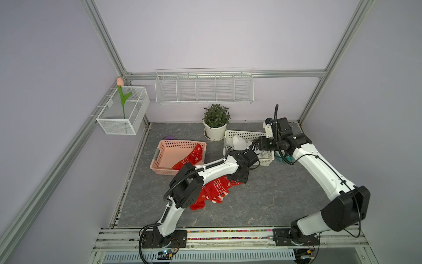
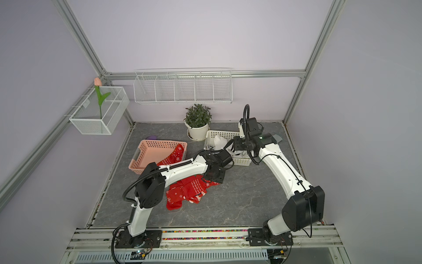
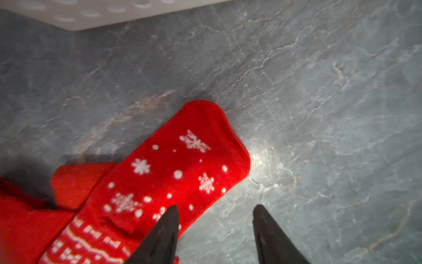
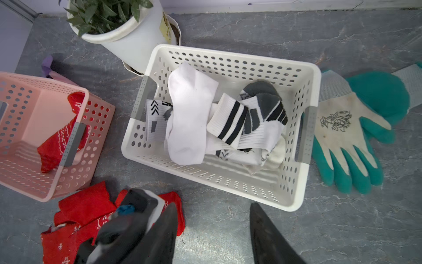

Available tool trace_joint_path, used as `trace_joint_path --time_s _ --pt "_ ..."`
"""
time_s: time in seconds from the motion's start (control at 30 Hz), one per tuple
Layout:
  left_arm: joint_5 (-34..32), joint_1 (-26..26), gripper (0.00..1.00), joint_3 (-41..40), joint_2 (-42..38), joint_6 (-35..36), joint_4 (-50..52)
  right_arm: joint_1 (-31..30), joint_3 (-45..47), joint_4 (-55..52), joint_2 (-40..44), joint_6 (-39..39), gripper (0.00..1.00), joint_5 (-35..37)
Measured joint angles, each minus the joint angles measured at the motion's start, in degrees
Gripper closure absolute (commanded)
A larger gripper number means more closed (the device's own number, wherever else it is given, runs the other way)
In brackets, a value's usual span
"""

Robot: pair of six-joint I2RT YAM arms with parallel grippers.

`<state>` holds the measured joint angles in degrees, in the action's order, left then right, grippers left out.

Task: Sort the socks into the basket by color
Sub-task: Pick up the sock at the center of the board.

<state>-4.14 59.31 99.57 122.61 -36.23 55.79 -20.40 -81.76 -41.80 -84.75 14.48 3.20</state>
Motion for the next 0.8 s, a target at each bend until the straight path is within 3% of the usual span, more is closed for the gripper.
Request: trace_joint_path --time_s 0.43,0.5,0.67,0.8 --pt "3.0 -0.5 0.46 1.6 4.9 1.2 -0.1 2.3 1.2 -0.3 3.3 -0.6 0.46 -0.1" --pt "3.1 -0.5 0.53 1.7 4.9 1.5 -0.1 2.3 1.2 -0.3 3.3 -0.6 0.46 -0.2" --pt "3.9 -1.0 0.9 1.7 5.0 1.7 -0.4 2.4 1.5 -0.3 3.3 -0.6 0.46 -0.5" --pt "4.4 -1.1 1.0 1.7 5.0 1.5 -1.0 2.4 1.6 -0.3 3.3 -0.6 0.46 -1.1"
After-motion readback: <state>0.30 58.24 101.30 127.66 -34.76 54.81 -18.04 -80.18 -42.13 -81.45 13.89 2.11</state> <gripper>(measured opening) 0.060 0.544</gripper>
